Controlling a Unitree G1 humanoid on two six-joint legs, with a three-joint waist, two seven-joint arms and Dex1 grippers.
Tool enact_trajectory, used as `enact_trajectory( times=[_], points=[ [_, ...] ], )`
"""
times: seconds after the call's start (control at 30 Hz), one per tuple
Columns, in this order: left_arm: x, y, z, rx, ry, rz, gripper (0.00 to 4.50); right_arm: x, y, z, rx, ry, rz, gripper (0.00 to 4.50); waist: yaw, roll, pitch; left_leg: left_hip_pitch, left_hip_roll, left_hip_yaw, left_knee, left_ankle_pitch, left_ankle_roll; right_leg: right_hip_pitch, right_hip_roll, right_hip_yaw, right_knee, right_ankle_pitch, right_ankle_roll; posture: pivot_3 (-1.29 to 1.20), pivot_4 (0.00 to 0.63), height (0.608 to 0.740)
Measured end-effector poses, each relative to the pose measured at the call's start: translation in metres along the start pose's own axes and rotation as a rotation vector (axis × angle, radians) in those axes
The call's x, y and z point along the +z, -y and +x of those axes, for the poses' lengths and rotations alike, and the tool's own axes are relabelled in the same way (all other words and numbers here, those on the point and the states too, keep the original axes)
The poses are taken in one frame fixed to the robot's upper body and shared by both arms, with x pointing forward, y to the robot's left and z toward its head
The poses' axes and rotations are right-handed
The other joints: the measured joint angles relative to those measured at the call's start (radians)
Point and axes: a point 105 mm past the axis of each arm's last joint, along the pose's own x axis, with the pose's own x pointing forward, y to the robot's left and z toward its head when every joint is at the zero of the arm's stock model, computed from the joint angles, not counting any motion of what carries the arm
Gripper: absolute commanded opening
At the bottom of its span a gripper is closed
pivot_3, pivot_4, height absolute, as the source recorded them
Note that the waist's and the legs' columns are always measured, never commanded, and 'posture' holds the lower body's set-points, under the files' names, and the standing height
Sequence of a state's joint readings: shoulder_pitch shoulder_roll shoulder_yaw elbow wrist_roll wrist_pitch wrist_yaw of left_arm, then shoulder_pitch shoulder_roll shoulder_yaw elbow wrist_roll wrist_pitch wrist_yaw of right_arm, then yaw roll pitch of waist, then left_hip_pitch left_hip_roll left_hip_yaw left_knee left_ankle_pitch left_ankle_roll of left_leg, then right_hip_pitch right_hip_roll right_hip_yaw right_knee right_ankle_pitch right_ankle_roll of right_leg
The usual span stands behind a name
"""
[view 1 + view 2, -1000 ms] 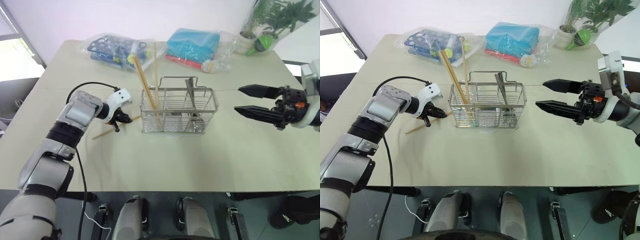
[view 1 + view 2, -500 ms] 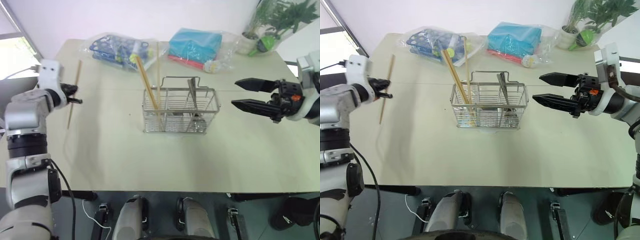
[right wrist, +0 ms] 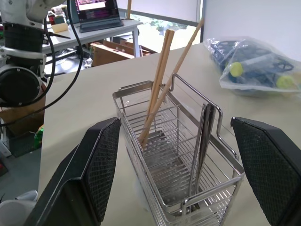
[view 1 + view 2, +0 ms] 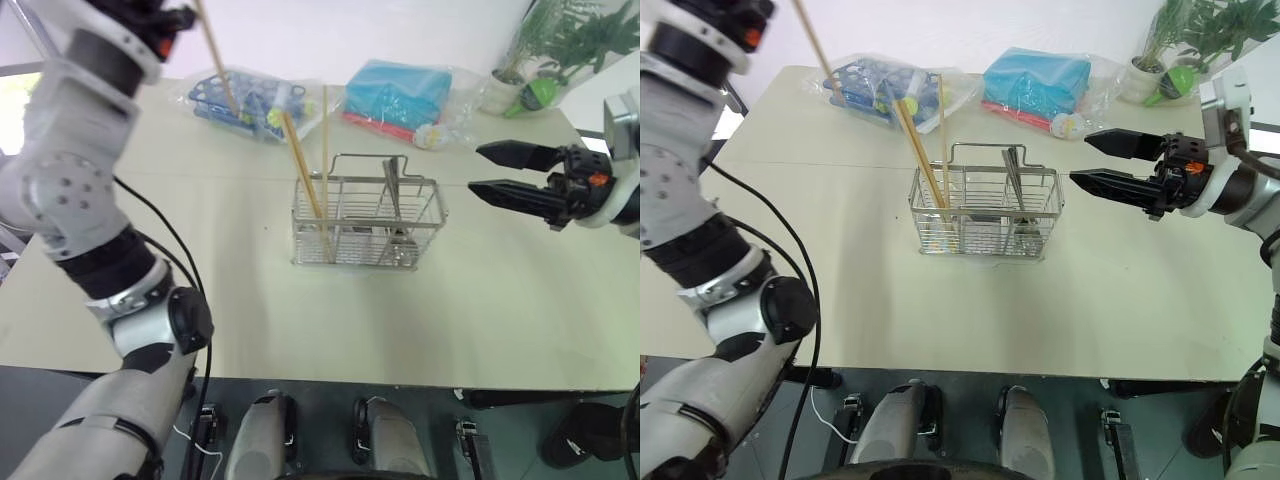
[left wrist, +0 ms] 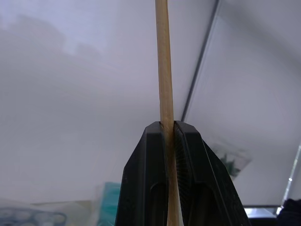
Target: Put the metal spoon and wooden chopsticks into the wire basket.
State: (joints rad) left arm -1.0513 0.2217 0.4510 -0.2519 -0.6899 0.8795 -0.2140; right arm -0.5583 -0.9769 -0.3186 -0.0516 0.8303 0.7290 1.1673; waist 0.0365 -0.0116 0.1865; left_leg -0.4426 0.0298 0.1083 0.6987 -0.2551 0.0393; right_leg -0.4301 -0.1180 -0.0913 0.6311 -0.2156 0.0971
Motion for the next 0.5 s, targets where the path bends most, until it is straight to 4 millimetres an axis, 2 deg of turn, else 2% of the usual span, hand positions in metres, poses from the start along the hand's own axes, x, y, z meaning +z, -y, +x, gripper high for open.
enact_trajectory(
  times=[0.17,0.4,0.5],
  points=[
    [-0.046,0.016,0.002,-0.055,-0.113,-0.066,0.06,-0.001,0.000,-0.002,-0.005,-0.009,0.007,3.84,0.000,0.000,0.000,0.000,0.000,0.000,0.000,0.000,0.000,0.000,0.000,0.000,0.000,0.000,0.000,0.00,0.150,0.715],
    [-0.090,0.030,-0.002,-0.109,-0.201,-0.051,0.06,-0.001,-0.001,-0.005,-0.027,-0.004,0.006,3.84,0.002,0.000,0.000,0.000,0.000,0.000,0.000,-0.001,0.002,0.000,0.000,0.000,-0.001,0.000,0.000,0.00,0.150,0.715],
    [-0.114,0.023,-0.010,-0.093,-0.253,-0.076,1.18,0.000,0.000,-0.007,-0.040,0.003,0.001,3.84,0.001,0.000,0.000,0.000,0.000,0.000,0.000,-0.003,0.005,0.000,0.000,0.000,-0.001,0.000,0.000,0.00,0.150,0.715]
  ],
)
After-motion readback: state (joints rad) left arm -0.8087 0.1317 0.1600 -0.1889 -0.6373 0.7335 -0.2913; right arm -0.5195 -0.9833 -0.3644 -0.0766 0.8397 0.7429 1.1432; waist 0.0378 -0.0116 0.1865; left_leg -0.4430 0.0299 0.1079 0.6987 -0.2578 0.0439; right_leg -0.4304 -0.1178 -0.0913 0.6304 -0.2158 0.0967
